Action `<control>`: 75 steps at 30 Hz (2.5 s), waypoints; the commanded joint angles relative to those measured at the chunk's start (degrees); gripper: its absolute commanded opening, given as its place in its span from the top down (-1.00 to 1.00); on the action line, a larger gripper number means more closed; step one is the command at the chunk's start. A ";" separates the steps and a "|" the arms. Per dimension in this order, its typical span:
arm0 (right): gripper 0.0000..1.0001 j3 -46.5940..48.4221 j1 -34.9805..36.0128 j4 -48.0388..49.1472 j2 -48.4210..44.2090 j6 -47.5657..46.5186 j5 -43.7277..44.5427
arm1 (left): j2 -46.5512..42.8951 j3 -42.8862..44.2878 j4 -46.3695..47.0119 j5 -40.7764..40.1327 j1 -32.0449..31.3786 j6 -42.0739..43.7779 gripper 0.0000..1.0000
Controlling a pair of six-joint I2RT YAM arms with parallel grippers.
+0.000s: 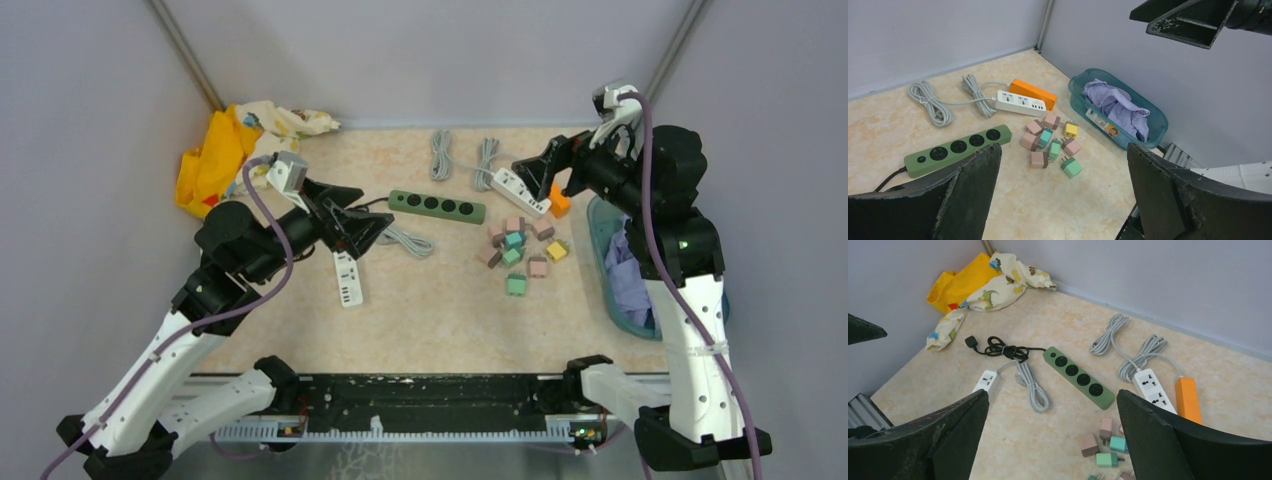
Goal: Pull the plug off the socket
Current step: Reset both arms
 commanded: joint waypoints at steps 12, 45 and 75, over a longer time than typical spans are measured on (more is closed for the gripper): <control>-0.98 0.59 -0.22 1.84 -0.41 -1.06 3.28 | 0.73 -2.12 0.04 -2.48 0.13 4.79 -1.00; -0.98 4.11 -0.22 0.17 4.06 -1.71 3.98 | 1.96 3.23 -7.87 -8.61 0.13 8.70 -1.00; -0.98 2.73 -0.38 -0.26 3.06 -2.27 5.48 | -1.43 1.50 -5.42 -7.91 0.13 7.08 -1.00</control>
